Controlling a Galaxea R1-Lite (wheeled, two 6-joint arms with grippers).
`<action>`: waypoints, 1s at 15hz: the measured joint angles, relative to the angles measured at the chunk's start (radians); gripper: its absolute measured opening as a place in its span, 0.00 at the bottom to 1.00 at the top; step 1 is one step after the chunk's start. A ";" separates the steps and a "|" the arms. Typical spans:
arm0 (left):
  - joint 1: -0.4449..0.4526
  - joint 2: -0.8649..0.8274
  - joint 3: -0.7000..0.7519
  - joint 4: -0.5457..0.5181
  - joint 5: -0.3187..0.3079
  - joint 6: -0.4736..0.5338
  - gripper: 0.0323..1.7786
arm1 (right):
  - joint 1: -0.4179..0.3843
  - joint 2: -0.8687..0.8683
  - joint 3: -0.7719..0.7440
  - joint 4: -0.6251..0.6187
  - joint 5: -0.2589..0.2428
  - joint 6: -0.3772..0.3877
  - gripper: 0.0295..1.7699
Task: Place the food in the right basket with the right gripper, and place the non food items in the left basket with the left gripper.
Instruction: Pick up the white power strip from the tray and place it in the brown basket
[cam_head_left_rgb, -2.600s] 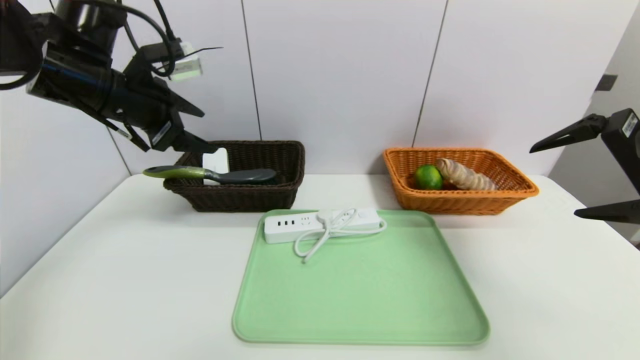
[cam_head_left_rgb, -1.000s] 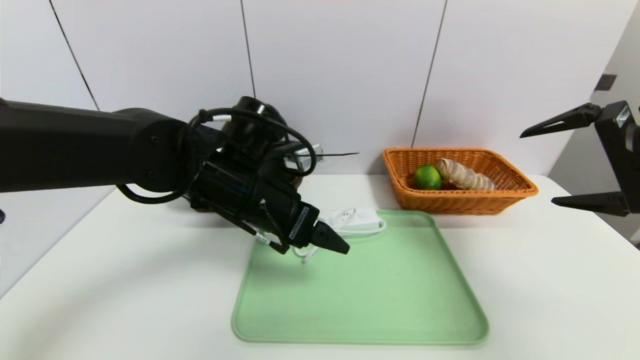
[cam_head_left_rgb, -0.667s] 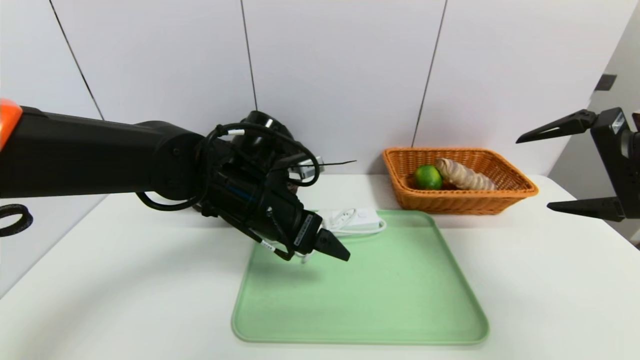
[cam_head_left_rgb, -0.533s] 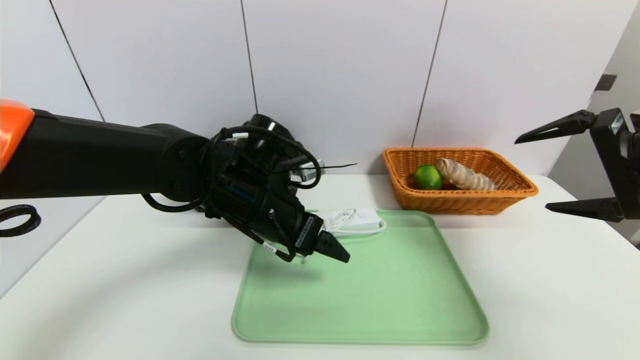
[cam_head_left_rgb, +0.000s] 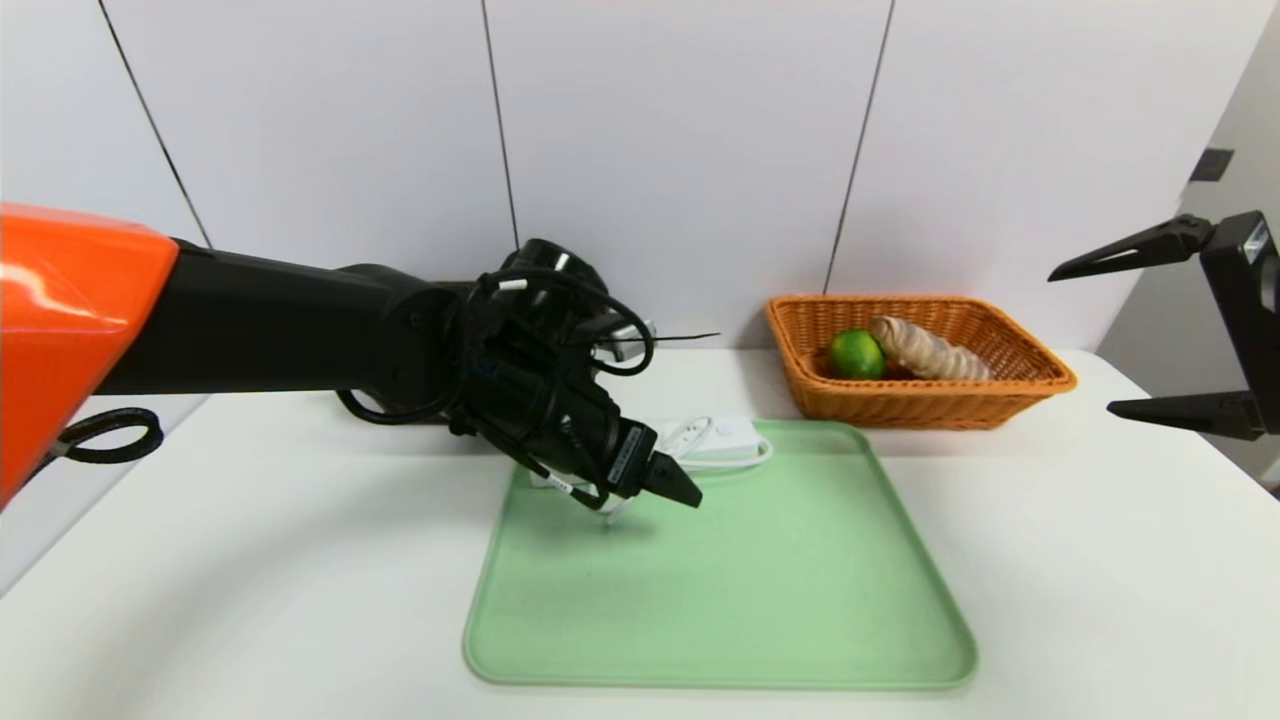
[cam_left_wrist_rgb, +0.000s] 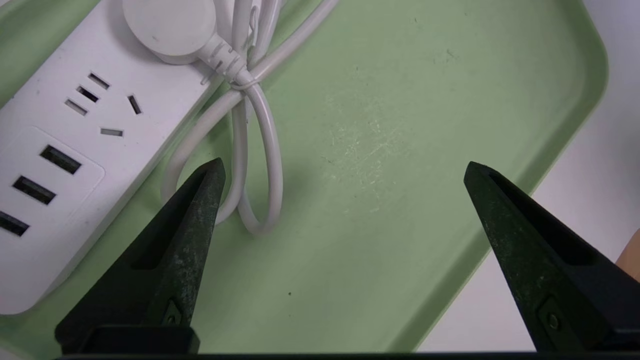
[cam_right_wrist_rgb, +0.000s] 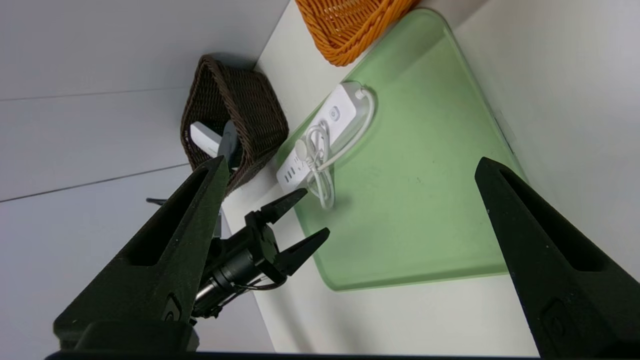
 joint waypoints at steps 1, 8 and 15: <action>0.002 0.010 -0.011 0.000 0.000 -0.001 0.95 | -0.004 0.000 0.000 0.000 0.001 -0.001 0.97; 0.004 0.051 -0.029 0.000 0.000 -0.024 0.95 | -0.037 0.002 0.001 0.001 0.008 -0.014 0.97; 0.004 0.096 -0.057 -0.002 -0.001 -0.024 0.95 | -0.044 0.002 0.002 0.002 0.008 -0.014 0.97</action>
